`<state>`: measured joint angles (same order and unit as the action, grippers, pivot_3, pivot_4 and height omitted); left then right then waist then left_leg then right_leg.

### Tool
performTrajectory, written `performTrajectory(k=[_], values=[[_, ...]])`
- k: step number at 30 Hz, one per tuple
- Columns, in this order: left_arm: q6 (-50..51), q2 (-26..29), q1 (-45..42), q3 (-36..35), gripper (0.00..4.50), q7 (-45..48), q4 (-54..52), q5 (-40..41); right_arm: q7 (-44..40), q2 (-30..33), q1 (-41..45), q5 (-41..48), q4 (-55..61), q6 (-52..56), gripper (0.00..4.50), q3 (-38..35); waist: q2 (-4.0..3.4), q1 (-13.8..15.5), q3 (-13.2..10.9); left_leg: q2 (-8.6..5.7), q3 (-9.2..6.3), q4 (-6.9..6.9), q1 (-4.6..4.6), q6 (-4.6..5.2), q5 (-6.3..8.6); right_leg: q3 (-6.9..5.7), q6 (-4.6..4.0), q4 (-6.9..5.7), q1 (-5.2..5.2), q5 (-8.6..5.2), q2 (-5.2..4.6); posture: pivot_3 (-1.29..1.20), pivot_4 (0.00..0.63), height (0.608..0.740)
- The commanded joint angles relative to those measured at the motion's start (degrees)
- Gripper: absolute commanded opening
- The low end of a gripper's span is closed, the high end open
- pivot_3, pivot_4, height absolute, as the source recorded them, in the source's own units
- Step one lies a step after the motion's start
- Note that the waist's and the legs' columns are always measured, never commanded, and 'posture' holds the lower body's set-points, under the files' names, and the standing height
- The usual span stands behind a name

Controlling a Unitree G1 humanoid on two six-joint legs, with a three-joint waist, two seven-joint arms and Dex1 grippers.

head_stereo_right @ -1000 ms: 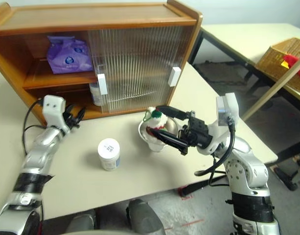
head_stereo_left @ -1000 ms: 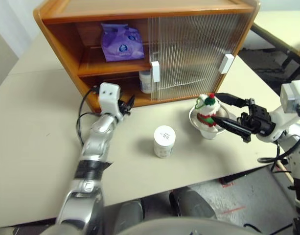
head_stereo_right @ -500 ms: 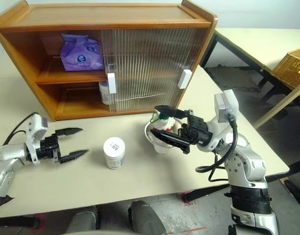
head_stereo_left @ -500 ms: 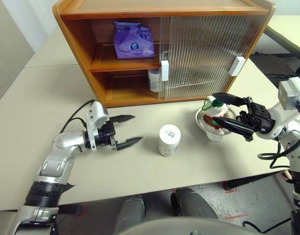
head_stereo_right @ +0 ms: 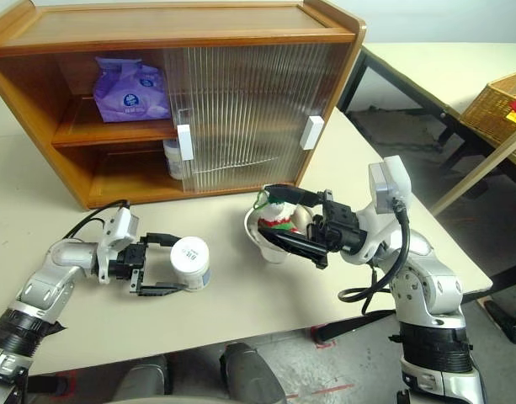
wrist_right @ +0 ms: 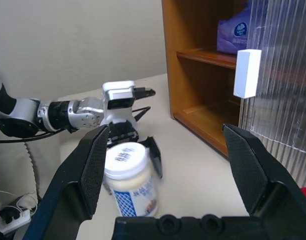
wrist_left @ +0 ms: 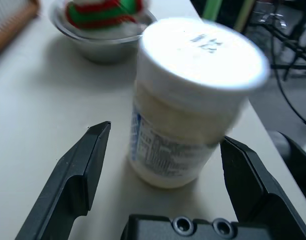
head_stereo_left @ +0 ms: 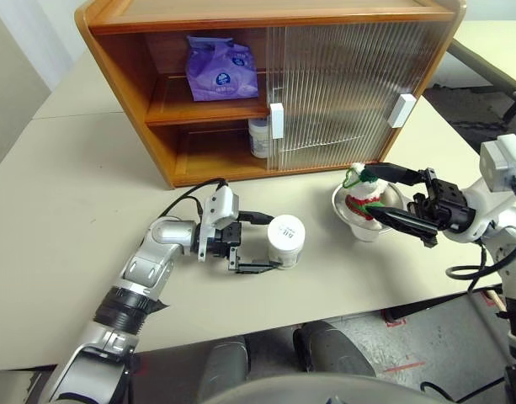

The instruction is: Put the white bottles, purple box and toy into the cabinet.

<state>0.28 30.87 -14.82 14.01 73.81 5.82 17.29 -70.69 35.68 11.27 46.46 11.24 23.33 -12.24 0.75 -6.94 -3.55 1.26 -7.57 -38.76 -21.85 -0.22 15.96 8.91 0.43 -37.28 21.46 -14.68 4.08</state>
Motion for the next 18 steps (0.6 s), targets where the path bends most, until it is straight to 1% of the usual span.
performTrajectory(k=[1, 4, 8, 13, 16, 18], values=[[1.2, -0.2, 0.3, 1.2, 4.48, 0.3, 0.9, -0.9, 0.6, 0.7, -0.4, 0.2, 1.0, 0.5, 4.50, -0.4, 0.00, -0.2, 0.0, 0.00, 0.01, 0.00, 0.00, 0.01, -0.01, 0.00, 0.05, 0.00, -0.01, -0.02, 0.00, -0.21, 0.076, 0.740], [1.6, -0.6, 0.1, 1.9, 4.48, -0.6, 2.0, -2.0, 0.5, 0.8, -0.5, 0.2, 0.5, 0.1, 4.50, -0.5, 0.00, -0.2, 0.0, 0.00, -0.01, 0.00, 0.00, 0.04, -0.03, 0.00, 0.17, 0.00, -0.02, -0.09, 0.00, -0.21, 0.075, 0.740], [0.3, -2.9, -0.5, 1.9, 4.48, -2.9, 4.7, -3.6, 0.4, 0.9, -0.2, 0.1, 0.1, -0.2, 4.50, -0.5, -0.01, -0.4, 0.0, 0.00, 0.00, 0.00, 0.00, 0.04, -0.03, 0.01, 0.16, 0.00, -0.02, -0.08, 0.00, -0.21, 0.071, 0.740], [-1.4, -4.2, -0.6, 2.9, 4.48, -2.8, 7.1, -5.5, 0.5, 1.1, -0.1, 0.2, 0.3, 0.0, 4.50, -0.7, -0.01, -0.8, 0.0, -0.03, 0.01, 0.01, -0.01, 0.04, -0.03, 0.01, 0.16, 0.02, -0.04, -0.08, 0.00, -0.22, 0.070, 0.740], [-1.9, -5.4, -0.5, 2.9, 3.83, -2.3, 8.1, -4.6, 0.4, 1.3, -0.2, 0.2, 0.2, -0.1, 4.50, -0.8, -0.05, -0.9, 0.0, -0.20, 0.01, 0.01, 0.00, 0.04, -0.03, -0.01, 0.20, 0.04, -0.07, -0.10, 0.04, -0.22, 0.068, 0.740], [-1.2, -5.5, -0.3, 3.2, 3.20, -1.4, 8.3, -4.2, 0.3, 1.4, -0.3, 0.1, 0.2, -0.2, 4.50, -0.8, -0.07, -0.9, 0.0, -0.28, -0.02, 0.00, 0.00, 0.07, -0.05, -0.01, 0.41, 0.03, -0.09, -0.23, 0.03, -0.22, 0.068, 0.740]])
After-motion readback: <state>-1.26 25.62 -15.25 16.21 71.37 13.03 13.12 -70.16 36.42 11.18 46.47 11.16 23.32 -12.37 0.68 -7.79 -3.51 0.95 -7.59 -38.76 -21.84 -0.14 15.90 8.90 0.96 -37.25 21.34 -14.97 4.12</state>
